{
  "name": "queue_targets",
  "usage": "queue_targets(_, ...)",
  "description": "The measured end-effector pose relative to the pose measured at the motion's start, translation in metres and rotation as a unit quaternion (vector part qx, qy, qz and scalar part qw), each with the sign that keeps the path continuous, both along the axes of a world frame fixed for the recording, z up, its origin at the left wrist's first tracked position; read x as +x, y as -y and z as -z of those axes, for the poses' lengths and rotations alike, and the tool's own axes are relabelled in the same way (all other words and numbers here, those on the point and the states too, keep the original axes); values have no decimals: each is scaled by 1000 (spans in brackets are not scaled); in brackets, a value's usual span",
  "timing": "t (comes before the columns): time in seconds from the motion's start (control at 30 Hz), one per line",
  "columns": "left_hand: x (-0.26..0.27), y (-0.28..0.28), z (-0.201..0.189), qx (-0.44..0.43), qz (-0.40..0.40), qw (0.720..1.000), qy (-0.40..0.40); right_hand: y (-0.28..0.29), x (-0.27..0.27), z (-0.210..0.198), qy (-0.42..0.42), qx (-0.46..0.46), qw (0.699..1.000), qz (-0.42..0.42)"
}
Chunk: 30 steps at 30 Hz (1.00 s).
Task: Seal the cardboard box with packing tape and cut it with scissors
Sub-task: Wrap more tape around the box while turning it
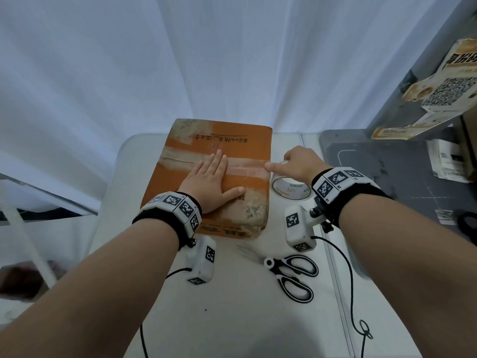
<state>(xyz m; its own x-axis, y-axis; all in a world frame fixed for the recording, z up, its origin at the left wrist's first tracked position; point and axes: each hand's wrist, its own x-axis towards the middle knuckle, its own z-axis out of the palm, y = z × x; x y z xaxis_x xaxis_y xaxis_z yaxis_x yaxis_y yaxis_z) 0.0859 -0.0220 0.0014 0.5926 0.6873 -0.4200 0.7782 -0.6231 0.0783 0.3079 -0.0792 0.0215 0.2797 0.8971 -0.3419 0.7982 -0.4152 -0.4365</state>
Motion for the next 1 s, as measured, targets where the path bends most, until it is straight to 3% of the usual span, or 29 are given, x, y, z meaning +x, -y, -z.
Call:
queue_targets(0.27,5,1,-4,9,-14,1000,4,1,6,15,-83,-6,996,15)
queue_targets(0.57,85,37,-16,-24,-130,989,-69,14,10,32,-164,86,981,59)
queue_targets(0.7,83,36,-21,-42,-162,983,-76,35,13,46,-274,123,945,133)
queue_targets(0.83,72,42,-19,-2,-117,991,-62,65,-3,67,-429,122,862,240)
queue_targets(1.0,58,44,-19,42,-74,995,-57,90,-33,89,-530,92,799,267)
